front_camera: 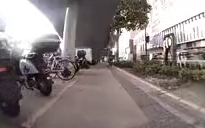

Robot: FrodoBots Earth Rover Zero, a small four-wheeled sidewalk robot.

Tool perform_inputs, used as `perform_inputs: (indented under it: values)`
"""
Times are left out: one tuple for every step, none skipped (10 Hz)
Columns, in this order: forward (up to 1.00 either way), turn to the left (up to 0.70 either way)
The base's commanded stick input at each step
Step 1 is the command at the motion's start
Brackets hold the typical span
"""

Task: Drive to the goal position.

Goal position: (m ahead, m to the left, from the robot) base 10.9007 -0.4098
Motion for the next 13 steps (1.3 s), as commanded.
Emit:
perform_inputs:
  values:
    - [0.7,0.0]
    - [0.7,0.0]
    - [0.7,0.0]
    - [0.7,0.0]
    - [0.7,0.0]
    - [0.7,0.0]
    - [0.7,0.01]
    - [0.7,0.03]
    - [0.7,0.06]
    - [0.7,0.05]
    - [0.7,0.01]
    - [0.7,0.0]
    - [0.7,0.0]
